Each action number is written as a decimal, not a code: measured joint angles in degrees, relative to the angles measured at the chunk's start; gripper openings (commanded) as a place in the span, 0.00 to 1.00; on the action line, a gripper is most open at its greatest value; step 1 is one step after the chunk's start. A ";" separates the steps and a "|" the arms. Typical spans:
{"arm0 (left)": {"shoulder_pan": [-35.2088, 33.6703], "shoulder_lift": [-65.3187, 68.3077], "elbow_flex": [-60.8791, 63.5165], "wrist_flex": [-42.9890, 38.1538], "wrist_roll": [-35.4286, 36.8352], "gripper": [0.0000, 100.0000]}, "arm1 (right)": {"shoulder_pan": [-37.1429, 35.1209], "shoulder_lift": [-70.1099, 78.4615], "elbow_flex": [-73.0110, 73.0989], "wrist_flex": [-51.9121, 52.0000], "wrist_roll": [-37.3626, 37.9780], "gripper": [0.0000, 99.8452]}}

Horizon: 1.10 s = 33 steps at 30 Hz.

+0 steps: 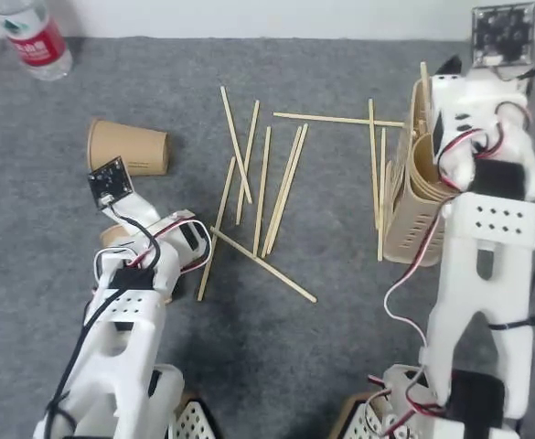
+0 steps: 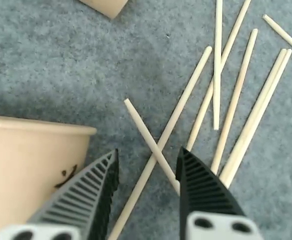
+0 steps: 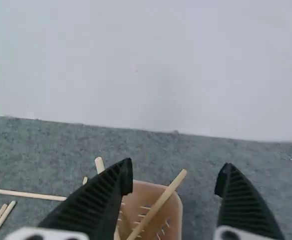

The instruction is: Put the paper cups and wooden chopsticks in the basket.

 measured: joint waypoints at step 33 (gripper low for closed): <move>0.00 0.00 0.18 0.00 0.00 0.18 | -14.95 63.82 -40.18 30.33 7.56 0.26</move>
